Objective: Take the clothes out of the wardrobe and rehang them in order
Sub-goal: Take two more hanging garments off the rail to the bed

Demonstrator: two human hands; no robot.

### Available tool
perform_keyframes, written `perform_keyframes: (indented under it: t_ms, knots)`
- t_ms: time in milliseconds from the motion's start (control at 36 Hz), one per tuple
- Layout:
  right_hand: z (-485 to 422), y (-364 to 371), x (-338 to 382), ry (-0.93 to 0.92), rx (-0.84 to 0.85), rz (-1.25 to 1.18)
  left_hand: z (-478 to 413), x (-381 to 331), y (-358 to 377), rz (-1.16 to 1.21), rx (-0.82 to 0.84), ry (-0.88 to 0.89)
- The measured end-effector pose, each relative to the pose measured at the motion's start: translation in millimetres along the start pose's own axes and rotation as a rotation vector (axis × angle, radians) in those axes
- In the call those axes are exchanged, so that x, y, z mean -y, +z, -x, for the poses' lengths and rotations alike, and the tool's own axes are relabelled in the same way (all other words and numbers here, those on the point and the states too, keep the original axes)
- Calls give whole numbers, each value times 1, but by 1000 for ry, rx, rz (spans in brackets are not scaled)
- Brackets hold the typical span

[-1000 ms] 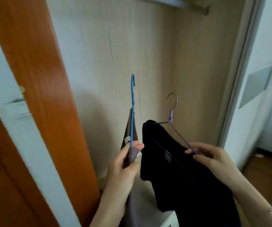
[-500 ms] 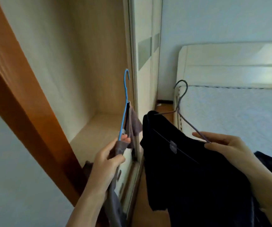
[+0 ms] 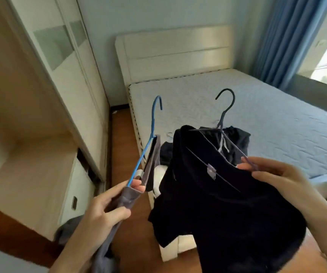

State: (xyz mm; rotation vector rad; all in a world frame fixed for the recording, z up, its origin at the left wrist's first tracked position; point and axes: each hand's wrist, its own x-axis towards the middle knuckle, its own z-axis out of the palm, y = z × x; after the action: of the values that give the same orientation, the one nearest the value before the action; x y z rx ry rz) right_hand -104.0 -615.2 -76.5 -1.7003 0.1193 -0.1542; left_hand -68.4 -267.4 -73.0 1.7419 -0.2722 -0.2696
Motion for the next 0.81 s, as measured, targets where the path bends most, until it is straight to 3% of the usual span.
perform_keyframes:
  t_ms: [222,444,806]
  knots:
    - [118,-125,15,29,-214,36,33,-63,114,59,244,112]
    - [202,-217,18,3,-371,152,28,-100,207,183,474,114]
    - [235,-340,-8,14,-588,261,-75,-110,362,239,694,75]
